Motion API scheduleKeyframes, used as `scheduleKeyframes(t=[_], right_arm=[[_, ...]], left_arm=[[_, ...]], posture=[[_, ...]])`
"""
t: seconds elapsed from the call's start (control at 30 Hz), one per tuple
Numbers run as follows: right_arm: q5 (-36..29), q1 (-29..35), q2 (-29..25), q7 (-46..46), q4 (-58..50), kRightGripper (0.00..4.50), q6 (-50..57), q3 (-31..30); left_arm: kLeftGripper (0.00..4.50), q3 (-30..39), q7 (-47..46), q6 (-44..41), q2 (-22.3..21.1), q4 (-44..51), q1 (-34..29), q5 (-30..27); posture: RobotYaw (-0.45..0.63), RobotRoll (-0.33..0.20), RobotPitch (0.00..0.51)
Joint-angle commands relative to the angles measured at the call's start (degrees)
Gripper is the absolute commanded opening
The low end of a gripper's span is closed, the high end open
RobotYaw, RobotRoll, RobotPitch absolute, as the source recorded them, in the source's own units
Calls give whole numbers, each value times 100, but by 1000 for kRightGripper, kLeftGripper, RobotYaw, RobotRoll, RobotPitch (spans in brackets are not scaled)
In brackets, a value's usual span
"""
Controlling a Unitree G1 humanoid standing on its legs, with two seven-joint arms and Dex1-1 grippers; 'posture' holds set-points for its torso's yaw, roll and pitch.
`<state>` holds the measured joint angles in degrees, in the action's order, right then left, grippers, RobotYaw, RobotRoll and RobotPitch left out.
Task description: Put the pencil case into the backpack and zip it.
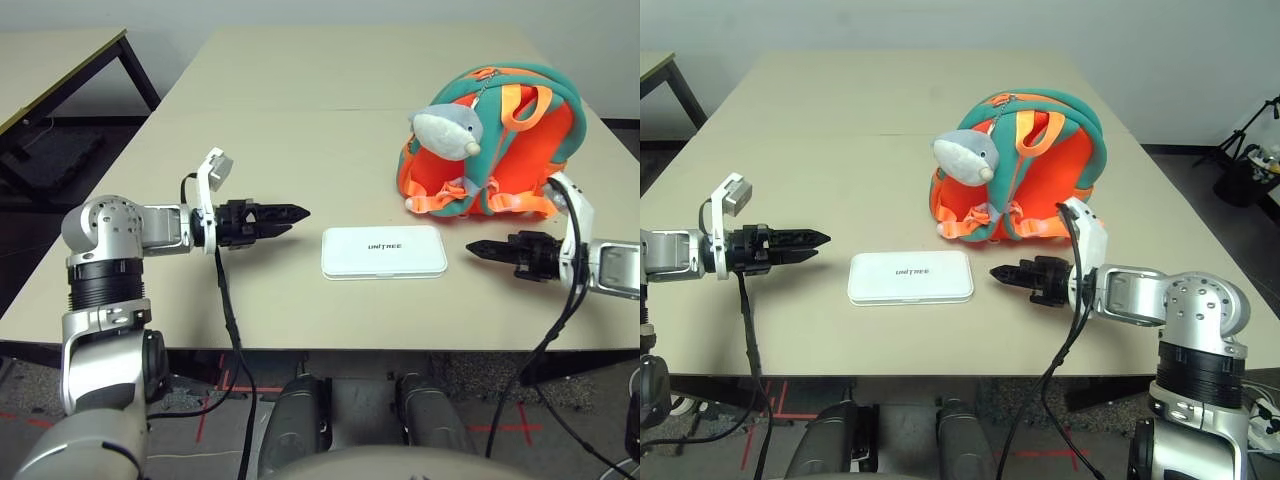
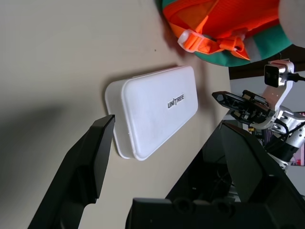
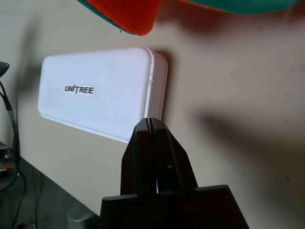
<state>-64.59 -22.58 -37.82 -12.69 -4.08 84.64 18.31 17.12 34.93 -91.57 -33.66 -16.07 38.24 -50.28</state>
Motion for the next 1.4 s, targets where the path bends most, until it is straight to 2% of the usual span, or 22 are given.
scheduleKeyframes(t=[0.03, 0.27, 0.6, 0.9, 1.1, 1.4], right_arm=[[358, 9, 113, -43, -88, 52, -185, -174], [793, -4, 284, -132, -123, 52, -430, -215], [1429, -103, 481, -54, -133, 52, -615, -285], [1654, -74, 659, -97, -386, 52, -408, -393], [1805, -3, 682, -121, -458, 52, -354, -410], [1880, 34, 1004, -92, -751, 52, -59, -466]], left_arm=[[4500, -108, -78, -93, 41, -188, -118, 114], [4500, -318, 44, -90, 129, -549, -102, 275], [4500, -836, 399, 388, 248, -1430, 142, 721], [4500, -1128, 725, 516, 573, -1838, 398, 924], [4500, -1349, 912, 547, 662, -1979, 495, 1035], [4500, -1506, 1092, 524, 795, -2058, 560, 1150]], posture=[[-82, 0, 79], [-80, 0, 85], [-91, 0, 91], [-98, 0, 90], [-104, 0, 88], [-105, 0, 90]])
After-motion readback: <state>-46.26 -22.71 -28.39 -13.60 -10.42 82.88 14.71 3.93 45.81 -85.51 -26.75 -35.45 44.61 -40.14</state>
